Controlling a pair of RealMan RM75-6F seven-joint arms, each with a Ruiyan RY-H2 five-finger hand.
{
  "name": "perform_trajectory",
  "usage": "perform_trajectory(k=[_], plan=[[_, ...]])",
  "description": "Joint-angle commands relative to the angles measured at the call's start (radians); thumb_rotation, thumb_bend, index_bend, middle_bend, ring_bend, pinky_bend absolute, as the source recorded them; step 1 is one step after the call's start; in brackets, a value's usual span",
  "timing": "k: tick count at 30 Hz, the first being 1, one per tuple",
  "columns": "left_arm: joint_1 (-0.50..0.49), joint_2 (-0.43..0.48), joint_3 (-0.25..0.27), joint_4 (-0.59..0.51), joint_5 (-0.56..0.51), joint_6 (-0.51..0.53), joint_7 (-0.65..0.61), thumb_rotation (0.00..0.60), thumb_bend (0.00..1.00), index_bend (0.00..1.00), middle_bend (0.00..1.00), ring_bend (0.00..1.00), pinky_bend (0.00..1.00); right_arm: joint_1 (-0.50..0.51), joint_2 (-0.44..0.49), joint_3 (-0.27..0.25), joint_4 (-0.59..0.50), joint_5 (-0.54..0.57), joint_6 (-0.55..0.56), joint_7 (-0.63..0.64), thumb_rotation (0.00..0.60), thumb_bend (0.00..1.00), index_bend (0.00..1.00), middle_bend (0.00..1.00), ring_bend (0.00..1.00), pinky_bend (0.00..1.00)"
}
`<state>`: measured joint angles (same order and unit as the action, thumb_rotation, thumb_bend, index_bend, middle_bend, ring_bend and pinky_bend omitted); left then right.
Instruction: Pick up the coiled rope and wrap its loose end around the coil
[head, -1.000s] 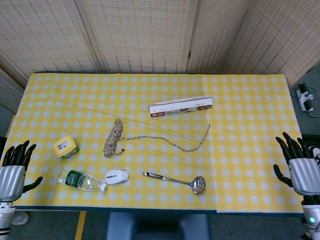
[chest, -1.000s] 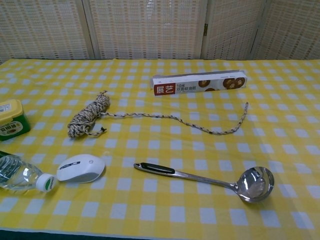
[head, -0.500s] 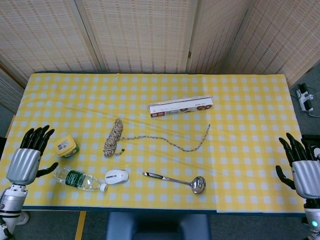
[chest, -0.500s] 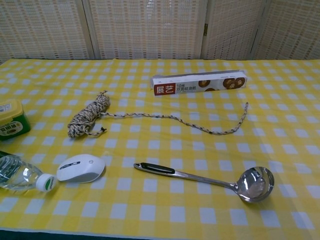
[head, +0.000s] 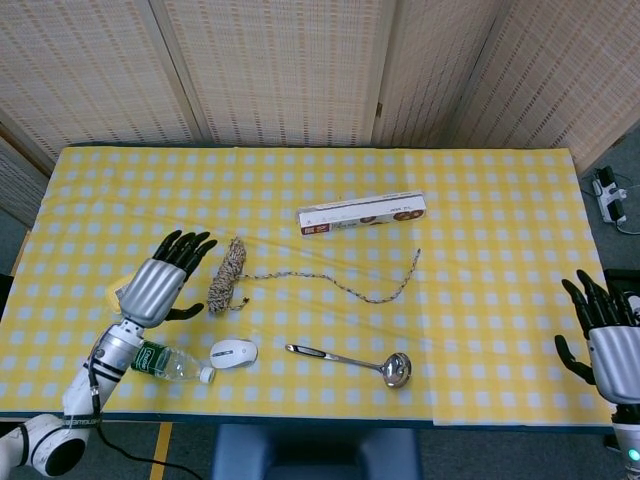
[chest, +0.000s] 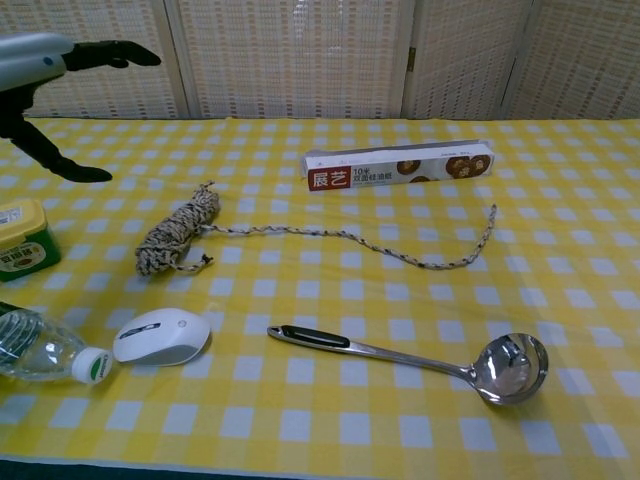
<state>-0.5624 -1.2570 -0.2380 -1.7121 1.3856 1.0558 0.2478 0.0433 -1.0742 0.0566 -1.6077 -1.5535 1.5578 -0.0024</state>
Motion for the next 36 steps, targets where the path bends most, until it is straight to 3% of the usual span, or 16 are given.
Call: perform_trajectory(k=[1, 16, 22, 26, 31, 36], plan=[[-0.072, -0.094, -0.020, 0.044, -0.108, -0.069, 0.078, 0.600, 0.22, 0.07, 0.09, 0.09, 0.08, -0.003, 0.000, -0.002, 0.005, 0.002, -0.002, 0.005, 0.600, 0.44, 0.00, 0.00, 0.10, 0.00], [-0.212, -0.363, -0.030, 0.268, -0.466, -0.092, 0.312, 0.600, 0.22, 0.07, 0.10, 0.10, 0.10, -0.012, -0.009, -0.004, 0.038, 0.017, -0.008, 0.041, 0.600, 0.44, 0.00, 0.00, 0.10, 0.00], [-0.255, -0.409, -0.031, 0.357, -0.627, -0.126, 0.383, 0.600, 0.22, 0.08, 0.10, 0.10, 0.10, -0.016, -0.008, 0.000, 0.044, 0.020, -0.002, 0.049, 0.600, 0.44, 0.00, 0.00, 0.10, 0.00], [-0.264, -0.451, -0.015, 0.450, -0.638, -0.078, 0.418, 0.600, 0.22, 0.08, 0.10, 0.11, 0.11, -0.018, -0.008, 0.000, 0.048, 0.027, -0.006, 0.055, 0.600, 0.44, 0.00, 0.00, 0.10, 0.00], [-0.263, -0.467, -0.018, 0.519, -0.683, -0.092, 0.413, 0.600, 0.22, 0.10, 0.12, 0.13, 0.12, -0.016, -0.013, 0.001, 0.052, 0.028, -0.011, 0.057, 0.600, 0.44, 0.00, 0.00, 0.10, 0.00], [-0.261, -0.474, -0.027, 0.569, -0.718, -0.095, 0.414, 0.600, 0.22, 0.18, 0.16, 0.18, 0.12, -0.015, -0.013, 0.000, 0.051, 0.027, -0.015, 0.055, 0.600, 0.44, 0.00, 0.00, 0.10, 0.00]])
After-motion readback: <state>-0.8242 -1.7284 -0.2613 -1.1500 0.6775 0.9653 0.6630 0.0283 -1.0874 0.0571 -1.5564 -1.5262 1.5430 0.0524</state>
